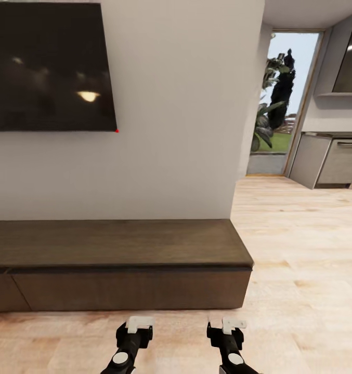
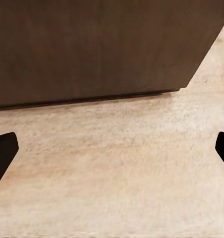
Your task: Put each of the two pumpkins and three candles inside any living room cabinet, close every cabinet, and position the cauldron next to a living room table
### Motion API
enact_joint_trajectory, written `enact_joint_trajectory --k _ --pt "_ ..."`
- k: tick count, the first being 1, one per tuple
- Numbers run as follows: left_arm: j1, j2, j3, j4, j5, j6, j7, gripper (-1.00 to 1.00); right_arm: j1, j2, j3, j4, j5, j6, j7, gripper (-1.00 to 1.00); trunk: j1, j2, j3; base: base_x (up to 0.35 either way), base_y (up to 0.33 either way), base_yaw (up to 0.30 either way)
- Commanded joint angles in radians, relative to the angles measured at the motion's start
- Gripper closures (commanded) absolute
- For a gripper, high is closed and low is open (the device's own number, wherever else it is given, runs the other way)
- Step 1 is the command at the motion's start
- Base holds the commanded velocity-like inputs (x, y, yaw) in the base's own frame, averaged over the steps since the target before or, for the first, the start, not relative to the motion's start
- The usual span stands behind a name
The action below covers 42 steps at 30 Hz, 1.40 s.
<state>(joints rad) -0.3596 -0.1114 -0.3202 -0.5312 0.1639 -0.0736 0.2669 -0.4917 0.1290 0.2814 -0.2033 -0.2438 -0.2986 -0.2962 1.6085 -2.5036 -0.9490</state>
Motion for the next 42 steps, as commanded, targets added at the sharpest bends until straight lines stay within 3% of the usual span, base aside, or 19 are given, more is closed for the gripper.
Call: enact_joint_trajectory --k 1,8,25,42 --pt "-0.001 0.001 -0.008 0.001 0.011 -0.005 0.008 -1.00 -0.001 0.000 0.009 0.001 -0.009 -0.004 -0.004 -1.00 -0.001 0.000 -0.001 -0.243 0.000 0.000" --pt "-0.001 0.001 -0.007 0.000 0.012 -0.005 0.008 -1.00 -0.001 0.000 0.010 0.000 -0.009 -0.005 -0.004 -1.00 -0.001 0.000 -0.001 -0.072 0.000 0.000" --pt "-0.001 0.001 0.002 0.000 0.014 0.011 0.006 -1.00 -0.001 -0.002 0.009 0.001 -0.009 -0.005 -0.003 -1.00 -0.008 0.004 0.065 -0.002 0.000 0.000" --pt "-0.001 0.001 0.009 -0.005 0.020 0.044 0.006 -1.00 -0.002 -0.001 0.005 0.003 -0.011 0.010 -0.014 -1.00 -0.073 0.121 0.118 0.000 0.000 0.000"
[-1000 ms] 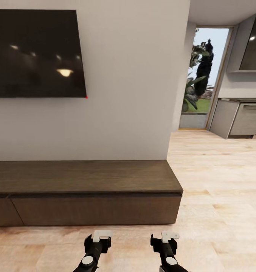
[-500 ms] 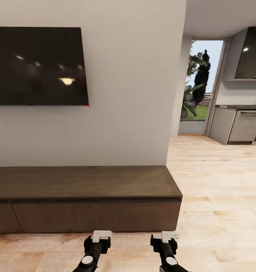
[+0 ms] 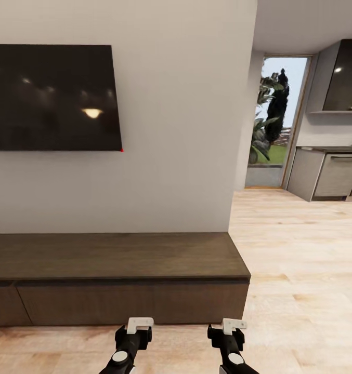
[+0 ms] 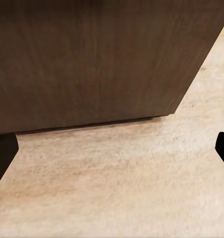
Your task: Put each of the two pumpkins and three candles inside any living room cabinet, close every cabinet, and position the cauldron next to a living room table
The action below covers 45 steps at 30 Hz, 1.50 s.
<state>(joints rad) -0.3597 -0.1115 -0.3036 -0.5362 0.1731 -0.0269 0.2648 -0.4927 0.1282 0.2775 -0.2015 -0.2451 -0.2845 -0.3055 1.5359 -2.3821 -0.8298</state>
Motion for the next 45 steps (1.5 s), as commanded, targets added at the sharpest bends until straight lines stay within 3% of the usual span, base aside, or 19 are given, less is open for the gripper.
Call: enact_joint_trajectory --k 1,19,45 --pt "-0.001 0.001 -0.008 0.001 0.011 -0.002 0.008 -1.00 -0.001 0.000 0.008 0.001 -0.010 0.001 -0.004 -1.00 -0.004 0.007 0.002 0.000 0.000 0.000" --pt "-0.001 0.001 -0.008 0.001 0.012 0.008 0.007 -1.00 -0.001 0.000 0.011 -0.013 -0.008 0.039 0.003 -1.00 -0.073 0.133 0.061 0.000 0.000 0.018" --pt "-0.001 0.001 -0.008 0.003 0.012 0.010 0.007 -1.00 -0.001 -0.001 0.013 -0.013 -0.008 0.039 0.004 -1.00 -0.173 0.315 0.142 0.000 0.000 0.275"
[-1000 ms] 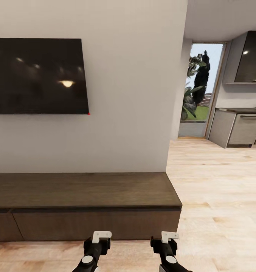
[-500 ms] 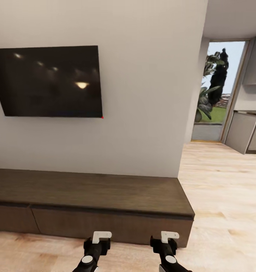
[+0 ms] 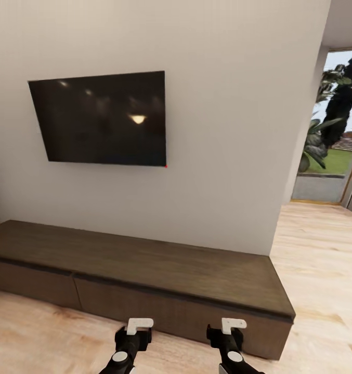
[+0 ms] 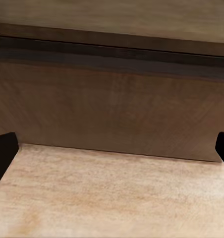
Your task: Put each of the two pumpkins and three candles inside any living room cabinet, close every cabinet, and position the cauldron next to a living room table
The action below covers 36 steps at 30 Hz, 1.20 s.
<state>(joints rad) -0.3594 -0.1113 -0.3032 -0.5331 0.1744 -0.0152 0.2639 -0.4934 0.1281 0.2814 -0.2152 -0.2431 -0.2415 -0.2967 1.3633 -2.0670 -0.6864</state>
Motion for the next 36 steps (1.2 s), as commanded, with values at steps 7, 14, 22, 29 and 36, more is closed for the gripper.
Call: enact_joint_trajectory --k 7,14,22,29,36 --pt "-0.001 0.001 -0.007 0.002 0.012 -0.002 0.009 -1.00 -0.001 -0.001 0.008 0.000 -0.010 -0.004 -0.004 -1.00 -0.027 0.049 0.021 0.000 0.000 0.289" --pt "-0.001 0.001 -0.006 0.001 0.014 -0.002 0.010 -1.00 -0.001 -0.001 0.008 0.000 -0.010 -0.004 -0.004 -1.00 -0.054 0.098 0.043 0.000 0.000 0.289" --pt "-0.001 0.001 -0.006 0.002 0.013 -0.002 0.011 -1.00 -0.001 -0.001 0.008 0.001 -0.010 -0.004 -0.004 -1.00 -0.085 0.154 0.068 0.000 0.000 0.289" --pt "-0.001 0.001 -0.005 0.003 0.012 -0.002 0.012 -1.00 -0.001 -0.001 0.008 0.000 -0.010 -0.004 -0.004 -1.00 -0.111 0.203 0.090 0.000 0.000 0.289" --pt "-0.001 0.001 -0.005 0.003 0.013 -0.002 0.013 -1.00 -0.001 -0.001 0.009 0.001 -0.010 -0.004 -0.004 -1.00 -0.138 0.252 0.112 0.000 0.000 0.289"
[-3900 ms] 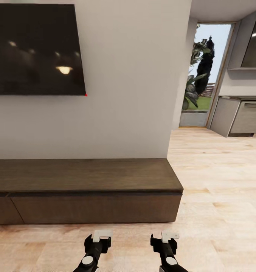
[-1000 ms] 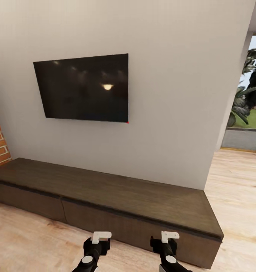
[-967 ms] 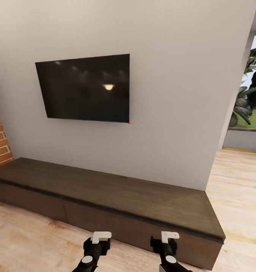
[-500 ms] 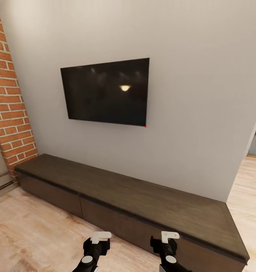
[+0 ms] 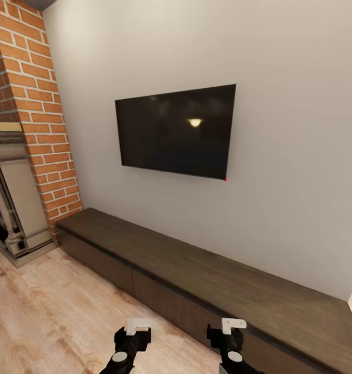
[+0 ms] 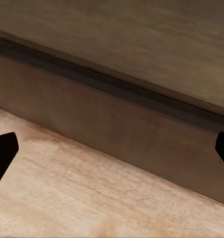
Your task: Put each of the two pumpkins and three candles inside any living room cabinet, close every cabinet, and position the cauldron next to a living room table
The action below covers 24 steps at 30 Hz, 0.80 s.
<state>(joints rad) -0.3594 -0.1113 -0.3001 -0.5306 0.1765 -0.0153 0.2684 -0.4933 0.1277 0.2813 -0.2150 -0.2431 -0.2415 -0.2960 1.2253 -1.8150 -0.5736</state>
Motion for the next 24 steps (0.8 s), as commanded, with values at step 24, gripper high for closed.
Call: enact_joint_trajectory --k 24 --pt "-0.001 0.001 -0.007 0.000 0.016 -0.002 0.008 -1.00 -0.001 0.000 0.010 0.001 -0.010 -0.004 -0.005 -1.00 -0.092 0.168 0.074 0.000 0.000 0.289"
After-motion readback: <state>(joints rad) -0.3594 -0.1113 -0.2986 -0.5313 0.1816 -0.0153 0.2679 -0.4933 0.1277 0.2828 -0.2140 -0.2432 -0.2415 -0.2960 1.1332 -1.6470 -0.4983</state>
